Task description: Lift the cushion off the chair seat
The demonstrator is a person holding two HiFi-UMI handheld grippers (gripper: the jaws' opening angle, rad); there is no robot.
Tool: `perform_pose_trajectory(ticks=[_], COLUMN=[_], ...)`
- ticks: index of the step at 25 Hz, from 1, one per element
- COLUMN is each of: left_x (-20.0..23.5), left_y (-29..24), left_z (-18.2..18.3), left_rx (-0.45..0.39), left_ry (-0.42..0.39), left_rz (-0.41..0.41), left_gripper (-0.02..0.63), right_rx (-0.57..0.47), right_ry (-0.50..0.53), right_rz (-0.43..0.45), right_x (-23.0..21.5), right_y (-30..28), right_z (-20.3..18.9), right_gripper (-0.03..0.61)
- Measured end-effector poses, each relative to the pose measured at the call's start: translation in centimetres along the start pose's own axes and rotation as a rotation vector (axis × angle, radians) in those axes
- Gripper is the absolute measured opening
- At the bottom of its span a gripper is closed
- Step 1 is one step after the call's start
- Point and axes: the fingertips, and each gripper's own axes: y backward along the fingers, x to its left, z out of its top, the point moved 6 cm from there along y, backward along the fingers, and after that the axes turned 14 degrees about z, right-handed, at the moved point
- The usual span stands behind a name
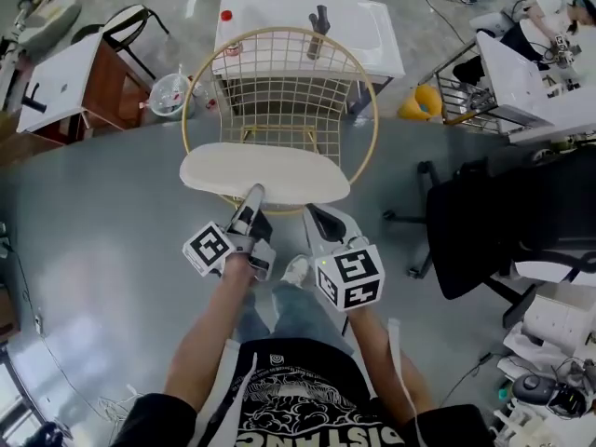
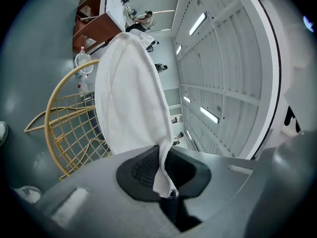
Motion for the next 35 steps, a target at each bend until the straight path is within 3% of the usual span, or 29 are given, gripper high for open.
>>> perform_pose_trajectory(ticks=[4,9,17,29,35], left_x=[-2.8,-6.3,-11.9,-13.2,-13.5], left_y=[1.4,2.6,4.4,4.3,4.4], left_z=[1.3,3.2,3.4,3.2,2.6], left_rx=[0.022,0.04,0.047,0.072,0.071], left_ry=[-0.028,-0.118,-0.161,-0.209,-0.187], left_rz=[-0.018,-0.035,-0.095,-0.122,-0.129], left_gripper=[0.028,0.029,0.029,0.031,0.032], right_rx=[-0.055,-0.126,-0.243,-0.28,-0.272], right_ry=[0.003,0.013,0.001,0.031,0.031], right_rz=[-0.022,-0.058,-0.08,-0.11,-0.105], right_x=[1.8,3.7,5.8,6.4,6.4], right_y=[0.3,0.8,2.2,2.0,2.4], right_z=[2.2,4.8,8.0,9.2,9.2], right_gripper=[-0.005,-0.005,-0.005,-0.005,-0.005])
